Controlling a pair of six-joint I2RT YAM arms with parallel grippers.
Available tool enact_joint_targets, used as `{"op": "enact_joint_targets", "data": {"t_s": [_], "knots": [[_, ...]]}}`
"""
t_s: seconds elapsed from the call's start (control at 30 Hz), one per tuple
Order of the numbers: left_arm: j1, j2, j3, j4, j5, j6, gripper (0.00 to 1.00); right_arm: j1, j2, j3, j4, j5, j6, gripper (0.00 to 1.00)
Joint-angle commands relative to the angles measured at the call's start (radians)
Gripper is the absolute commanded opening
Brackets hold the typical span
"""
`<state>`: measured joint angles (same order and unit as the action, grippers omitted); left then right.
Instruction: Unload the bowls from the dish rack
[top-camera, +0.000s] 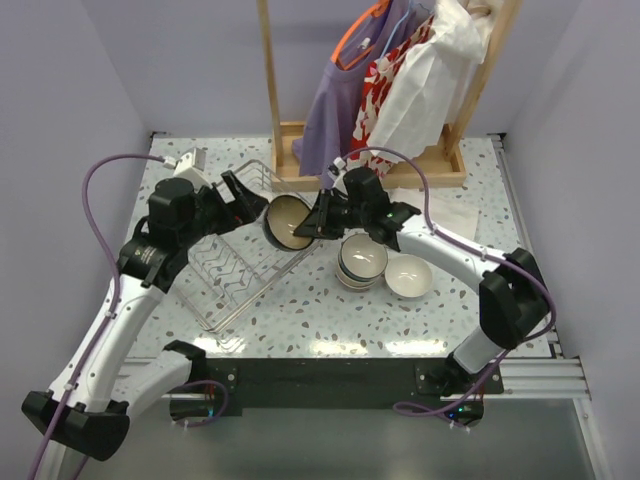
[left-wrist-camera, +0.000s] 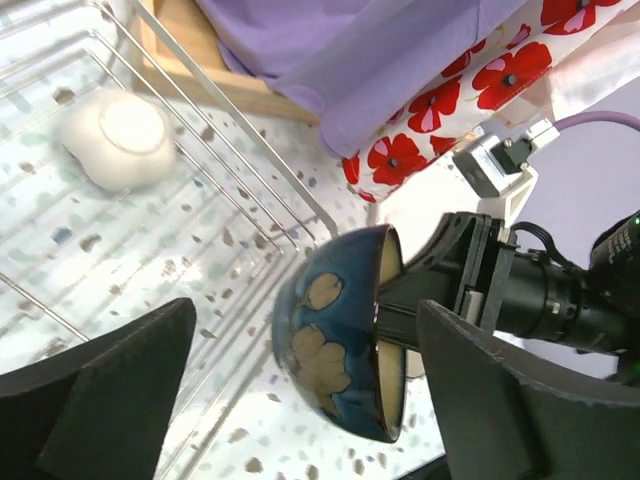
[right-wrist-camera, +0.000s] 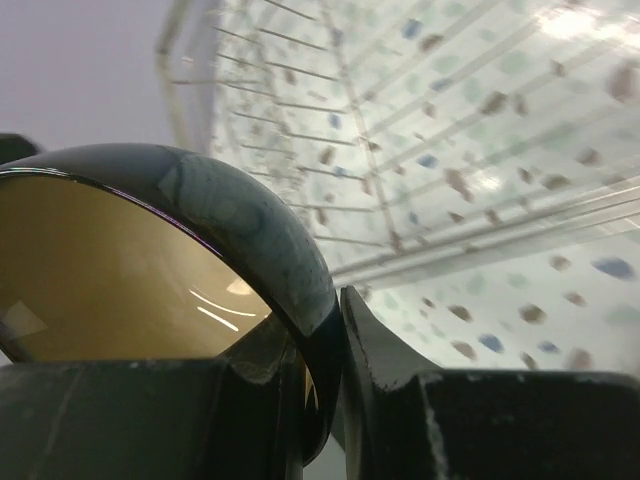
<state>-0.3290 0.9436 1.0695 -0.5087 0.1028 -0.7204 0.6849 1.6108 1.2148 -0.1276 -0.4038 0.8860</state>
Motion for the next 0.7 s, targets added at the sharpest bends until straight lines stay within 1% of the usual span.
{"op": "enact_joint_targets", "data": {"t_s": [0.0, 0.13, 0.17, 0.23, 0.27, 0.47, 0.57, 0.6, 0.67], "knots": [[0.002, -0.045, 0.035, 0.049, -0.087, 0.116, 1.0, -0.042, -0.118, 0.051, -0.237, 0.132, -0.171, 0.0], [0.002, -0.06, 0.043, 0.032, -0.1, 0.206, 1.0, -0.097, -0.195, 0.04, -0.362, 0.2, -0.255, 0.0], [0.002, -0.06, 0.044, 0.024, -0.129, 0.24, 1.0, -0.107, -0.212, 0.04, -0.406, 0.213, -0.269, 0.0], [0.002, -0.063, 0.037, 0.015, -0.135, 0.277, 1.0, -0.136, -0.262, 0.054, -0.447, 0.247, -0.314, 0.0], [0.002, -0.068, 0.02, 0.016, -0.141, 0.297, 1.0, -0.145, -0.273, 0.07, -0.498, 0.258, -0.329, 0.0], [0.002, -0.069, -0.058, 0.038, -0.167, 0.334, 1.0, -0.229, -0.348, 0.109, -0.684, 0.35, -0.438, 0.0], [0.002, -0.055, -0.092, 0.048, -0.164, 0.334, 1.0, -0.295, -0.379, 0.092, -0.742, 0.384, -0.481, 0.0], [0.002, -0.051, -0.095, 0.05, -0.161, 0.334, 1.0, -0.338, -0.387, 0.078, -0.753, 0.381, -0.49, 0.0], [0.002, -0.04, -0.109, 0.052, -0.157, 0.338, 1.0, -0.383, -0.411, 0.055, -0.774, 0.372, -0.51, 0.0]]}}
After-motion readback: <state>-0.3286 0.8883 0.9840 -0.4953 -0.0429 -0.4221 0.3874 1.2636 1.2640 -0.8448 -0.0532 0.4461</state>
